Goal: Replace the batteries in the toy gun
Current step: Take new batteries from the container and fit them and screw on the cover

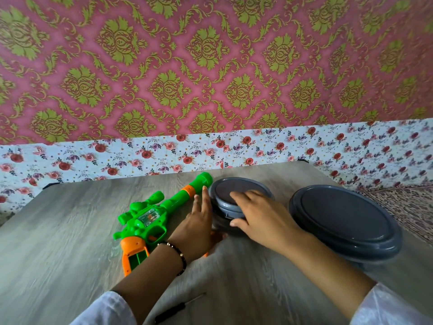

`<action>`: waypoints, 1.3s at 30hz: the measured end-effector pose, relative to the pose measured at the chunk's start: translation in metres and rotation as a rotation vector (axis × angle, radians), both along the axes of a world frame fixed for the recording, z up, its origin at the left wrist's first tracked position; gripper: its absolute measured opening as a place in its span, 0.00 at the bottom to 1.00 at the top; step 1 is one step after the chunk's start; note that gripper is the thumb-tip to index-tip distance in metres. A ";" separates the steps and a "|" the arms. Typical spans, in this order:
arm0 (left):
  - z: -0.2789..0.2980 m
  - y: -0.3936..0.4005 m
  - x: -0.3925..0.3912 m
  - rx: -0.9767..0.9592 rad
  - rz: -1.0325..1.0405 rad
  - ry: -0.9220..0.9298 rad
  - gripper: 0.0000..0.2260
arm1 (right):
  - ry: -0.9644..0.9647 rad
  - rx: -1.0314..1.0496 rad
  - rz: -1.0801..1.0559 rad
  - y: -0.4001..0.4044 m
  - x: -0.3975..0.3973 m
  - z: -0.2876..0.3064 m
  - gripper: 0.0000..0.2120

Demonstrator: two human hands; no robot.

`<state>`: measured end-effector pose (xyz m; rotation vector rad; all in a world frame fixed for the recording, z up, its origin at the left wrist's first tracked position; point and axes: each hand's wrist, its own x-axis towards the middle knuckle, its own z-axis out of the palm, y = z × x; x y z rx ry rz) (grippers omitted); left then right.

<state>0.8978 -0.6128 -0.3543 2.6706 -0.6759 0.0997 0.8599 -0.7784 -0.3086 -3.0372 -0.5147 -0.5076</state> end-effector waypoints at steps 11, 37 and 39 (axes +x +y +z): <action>0.004 -0.002 0.017 0.186 -0.044 -0.279 0.37 | 0.133 -0.109 -0.033 -0.025 0.014 -0.020 0.49; -0.012 0.000 0.018 0.326 -0.044 -0.499 0.27 | -0.194 -0.120 -0.069 -0.029 0.016 -0.062 0.35; -0.012 -0.003 0.017 0.290 -0.046 -0.488 0.25 | -0.209 -0.131 -0.063 -0.029 0.017 -0.063 0.34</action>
